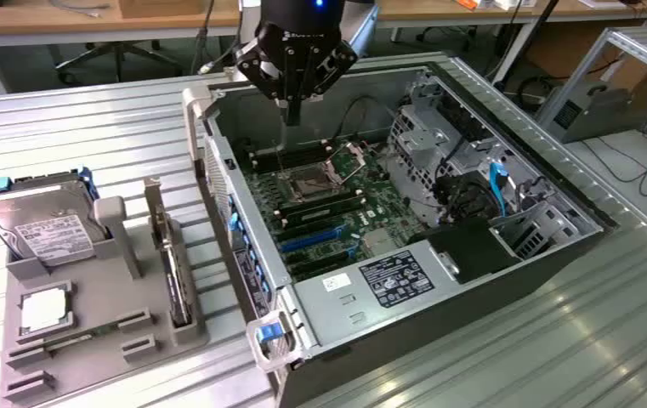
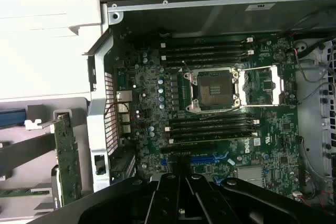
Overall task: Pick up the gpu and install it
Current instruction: 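Reach for the gpu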
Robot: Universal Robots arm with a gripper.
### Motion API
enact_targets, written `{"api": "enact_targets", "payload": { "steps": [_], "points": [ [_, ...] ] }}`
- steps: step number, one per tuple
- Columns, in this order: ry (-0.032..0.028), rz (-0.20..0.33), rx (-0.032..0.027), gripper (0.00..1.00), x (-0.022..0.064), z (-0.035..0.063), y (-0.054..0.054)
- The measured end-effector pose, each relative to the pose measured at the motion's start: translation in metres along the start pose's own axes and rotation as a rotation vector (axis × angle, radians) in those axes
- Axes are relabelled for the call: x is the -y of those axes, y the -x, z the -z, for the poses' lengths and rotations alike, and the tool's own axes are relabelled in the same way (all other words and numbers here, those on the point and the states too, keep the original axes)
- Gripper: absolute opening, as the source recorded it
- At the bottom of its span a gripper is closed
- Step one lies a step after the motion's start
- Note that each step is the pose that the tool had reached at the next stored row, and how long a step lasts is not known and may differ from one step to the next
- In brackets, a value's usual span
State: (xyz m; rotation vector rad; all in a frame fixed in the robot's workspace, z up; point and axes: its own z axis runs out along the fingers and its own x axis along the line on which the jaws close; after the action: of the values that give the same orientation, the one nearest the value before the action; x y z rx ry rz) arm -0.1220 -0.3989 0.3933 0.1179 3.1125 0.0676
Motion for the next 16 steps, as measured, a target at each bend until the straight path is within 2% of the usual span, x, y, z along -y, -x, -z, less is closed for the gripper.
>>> {"api": "enact_targets", "payload": {
  "steps": [11,16],
  "points": [
    [0.0000,0.000,0.0001,0.11,0.0000,0.0000,-0.0001],
    [0.0000,0.000,0.0000,0.11,0.0005,0.0002,-0.0060]
  ]
}}
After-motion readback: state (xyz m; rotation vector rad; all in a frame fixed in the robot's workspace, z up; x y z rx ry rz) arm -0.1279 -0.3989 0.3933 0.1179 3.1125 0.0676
